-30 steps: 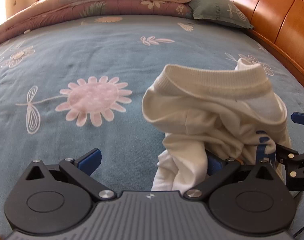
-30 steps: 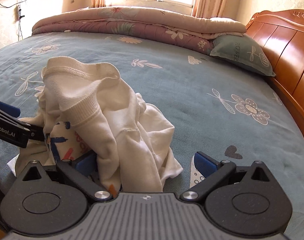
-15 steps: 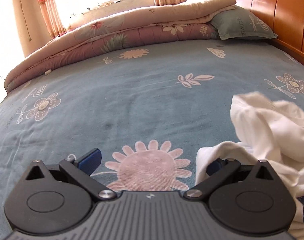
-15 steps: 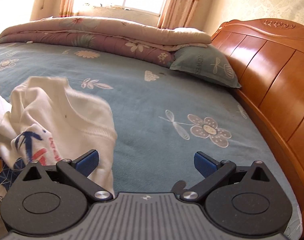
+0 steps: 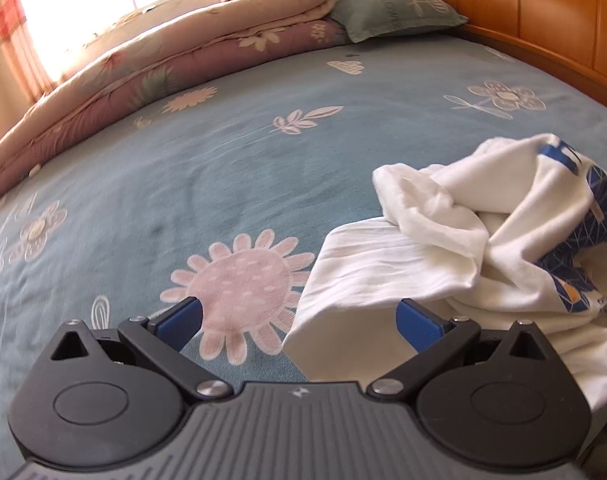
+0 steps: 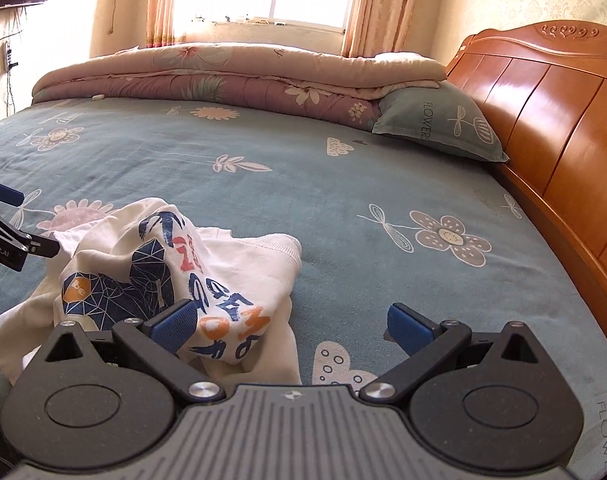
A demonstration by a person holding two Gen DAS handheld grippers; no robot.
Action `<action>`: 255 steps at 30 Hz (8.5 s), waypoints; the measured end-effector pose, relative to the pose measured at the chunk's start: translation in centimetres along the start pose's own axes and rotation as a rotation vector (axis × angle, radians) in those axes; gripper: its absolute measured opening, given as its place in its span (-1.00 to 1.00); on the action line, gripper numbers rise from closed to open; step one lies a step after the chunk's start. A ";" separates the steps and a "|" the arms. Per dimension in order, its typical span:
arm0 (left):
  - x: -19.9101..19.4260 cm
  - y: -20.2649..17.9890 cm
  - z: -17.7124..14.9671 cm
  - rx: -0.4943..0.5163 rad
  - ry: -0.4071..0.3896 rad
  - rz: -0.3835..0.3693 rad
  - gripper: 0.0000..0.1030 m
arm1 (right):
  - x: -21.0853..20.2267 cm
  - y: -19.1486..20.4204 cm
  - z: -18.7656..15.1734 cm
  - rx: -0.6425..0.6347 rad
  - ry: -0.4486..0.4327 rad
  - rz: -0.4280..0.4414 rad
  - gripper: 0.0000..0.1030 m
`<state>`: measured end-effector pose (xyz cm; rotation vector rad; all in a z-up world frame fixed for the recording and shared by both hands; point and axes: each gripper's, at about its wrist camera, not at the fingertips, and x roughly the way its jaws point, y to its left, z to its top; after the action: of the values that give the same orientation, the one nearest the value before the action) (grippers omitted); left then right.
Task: Fold clothes
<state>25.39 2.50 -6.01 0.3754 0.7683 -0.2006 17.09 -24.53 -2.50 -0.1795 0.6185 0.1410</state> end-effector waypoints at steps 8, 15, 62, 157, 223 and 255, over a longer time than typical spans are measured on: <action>3.2 -1.8 1.7 0.229 -0.033 0.040 0.99 | -0.2 0.0 -0.4 0.013 0.006 0.003 1.00; 5.4 3.5 4.0 0.042 -0.065 0.124 0.99 | 0.5 -0.5 -0.2 0.003 0.002 -0.001 1.00; -2.1 1.2 5.0 -0.047 -0.013 -0.275 0.98 | 3.5 0.0 -0.9 0.105 0.130 0.149 1.00; 1.4 -6.8 2.6 -0.165 0.074 -0.354 0.98 | 14.4 -13.5 4.8 -0.083 0.131 -0.429 1.00; 5.0 1.3 -1.7 -0.347 0.119 -0.374 0.98 | 7.6 -1.9 -7.6 0.178 0.109 0.032 1.00; -6.1 0.7 -0.9 -0.243 0.003 -0.238 0.98 | 6.5 7.5 -0.8 -0.073 0.081 0.143 1.00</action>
<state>20.75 3.73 -2.07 0.0531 0.8294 -0.3261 20.48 -16.84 -7.89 -0.2121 0.7075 0.2960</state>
